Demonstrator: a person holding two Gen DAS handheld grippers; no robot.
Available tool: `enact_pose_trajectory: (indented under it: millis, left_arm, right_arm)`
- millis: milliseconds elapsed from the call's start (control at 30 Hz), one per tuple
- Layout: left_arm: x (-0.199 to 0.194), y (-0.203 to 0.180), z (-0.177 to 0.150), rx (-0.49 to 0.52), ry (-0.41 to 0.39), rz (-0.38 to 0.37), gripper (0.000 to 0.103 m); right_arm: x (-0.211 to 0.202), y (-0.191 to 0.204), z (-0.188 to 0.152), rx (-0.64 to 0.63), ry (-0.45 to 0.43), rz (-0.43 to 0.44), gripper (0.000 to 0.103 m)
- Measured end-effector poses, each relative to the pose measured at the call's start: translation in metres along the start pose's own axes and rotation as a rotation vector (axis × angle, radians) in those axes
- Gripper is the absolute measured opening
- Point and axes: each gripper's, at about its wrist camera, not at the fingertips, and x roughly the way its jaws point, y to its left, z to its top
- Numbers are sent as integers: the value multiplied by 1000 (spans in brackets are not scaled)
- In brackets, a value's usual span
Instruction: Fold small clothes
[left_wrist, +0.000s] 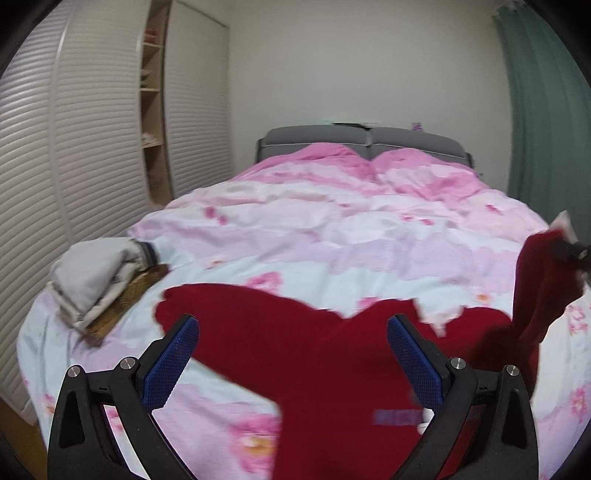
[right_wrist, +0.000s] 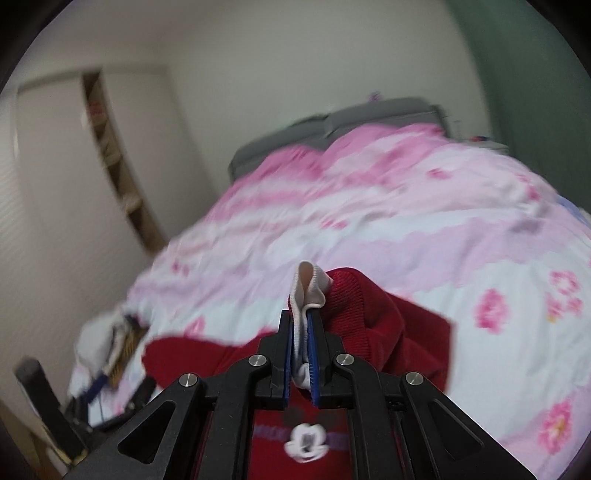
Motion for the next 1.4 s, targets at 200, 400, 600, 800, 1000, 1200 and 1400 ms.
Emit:
enact_pose_trajectory:
  millis: [200,400,600,800,1000,1200,1400]
  left_arm:
    - [16,45,-12,-13,31,68,103]
    - [30,75,-25,-21,62,114,103]
    - [39,72,-31,-17,76,97,103]
    - [39,38,-37,9,72,29,103]
    - [41,-4,-44,23,86,-47,103]
    - [42,-50,-52,92,80,-101,103]
    - [54,-69,-63,130,102,-99,103]
  right_arm:
    - [94,72,-42,-159,191,-25,8]
    - [155,100,-84,-218,306,-28,8]
    - [148,102,-93,-233,267,0,15]
    - [63,73,-87,-313,28,-81,73]
    - [9,14,-98,-352,-31,-281,73]
    - [17,-26,-125,-399,34,-398,73]
    - [48,-40,-144,-459,112,-478,73]
